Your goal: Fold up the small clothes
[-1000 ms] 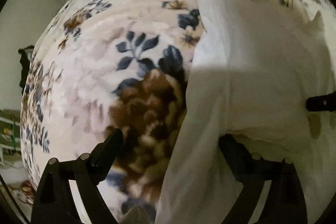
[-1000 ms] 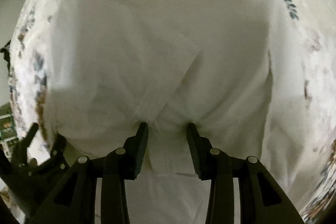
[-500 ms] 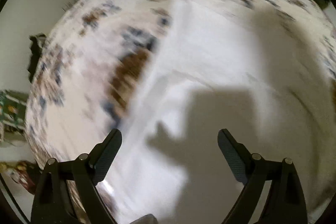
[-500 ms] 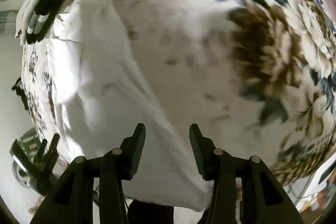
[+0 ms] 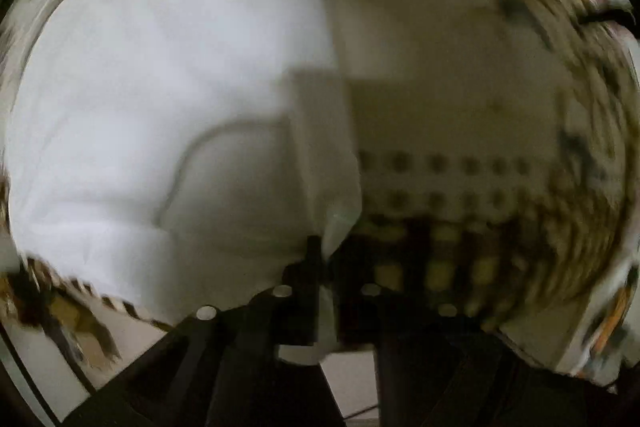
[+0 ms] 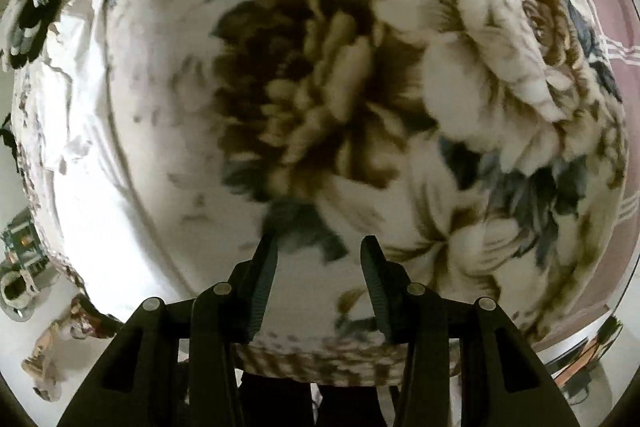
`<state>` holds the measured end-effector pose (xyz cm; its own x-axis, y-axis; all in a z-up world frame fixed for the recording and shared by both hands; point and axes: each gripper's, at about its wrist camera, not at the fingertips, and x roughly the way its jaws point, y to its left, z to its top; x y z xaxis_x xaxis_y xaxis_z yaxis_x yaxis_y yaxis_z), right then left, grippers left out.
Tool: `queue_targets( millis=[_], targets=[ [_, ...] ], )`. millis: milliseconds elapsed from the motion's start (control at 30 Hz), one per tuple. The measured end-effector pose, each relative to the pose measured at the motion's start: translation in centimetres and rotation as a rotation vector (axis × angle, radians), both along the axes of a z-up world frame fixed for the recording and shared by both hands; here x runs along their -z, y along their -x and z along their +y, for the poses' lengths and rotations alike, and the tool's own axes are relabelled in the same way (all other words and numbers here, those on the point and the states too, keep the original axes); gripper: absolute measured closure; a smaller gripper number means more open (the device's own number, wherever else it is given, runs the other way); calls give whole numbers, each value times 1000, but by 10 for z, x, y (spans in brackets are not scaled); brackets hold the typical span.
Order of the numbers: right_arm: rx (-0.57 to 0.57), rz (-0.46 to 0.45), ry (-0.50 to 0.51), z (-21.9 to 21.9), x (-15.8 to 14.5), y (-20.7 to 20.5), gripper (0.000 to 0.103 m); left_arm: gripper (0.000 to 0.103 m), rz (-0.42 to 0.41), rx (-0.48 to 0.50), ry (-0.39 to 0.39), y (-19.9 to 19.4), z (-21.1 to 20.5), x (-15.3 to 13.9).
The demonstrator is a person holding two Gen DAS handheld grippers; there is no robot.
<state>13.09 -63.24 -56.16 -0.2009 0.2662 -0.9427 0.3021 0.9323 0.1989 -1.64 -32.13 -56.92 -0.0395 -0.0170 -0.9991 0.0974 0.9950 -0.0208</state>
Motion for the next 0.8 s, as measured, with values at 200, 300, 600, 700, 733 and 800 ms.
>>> queue_targets(
  millis=[200,300,600,700,733,800],
  targets=[
    [-39,-6,-20,8,13,-18,57,95,-8,-251,55,29,79,-30],
    [-73,-23,-36,25,13,-37,57,95,47,-275,25,45,98,-28],
    [-160,-97,-121,63,-4,-104,58,71,-13,-321,131,28,118,-20],
    [-185,-136,-153,81,-11,-136,57,72,-49,-284,106,15,105,-9],
    [-203,-147,-164,87,-14,-151,58,76,-77,-274,82,11,101,-6],
    [-231,-179,-178,96,-19,-182,58,100,-110,-276,68,8,97,-6]
  ],
)
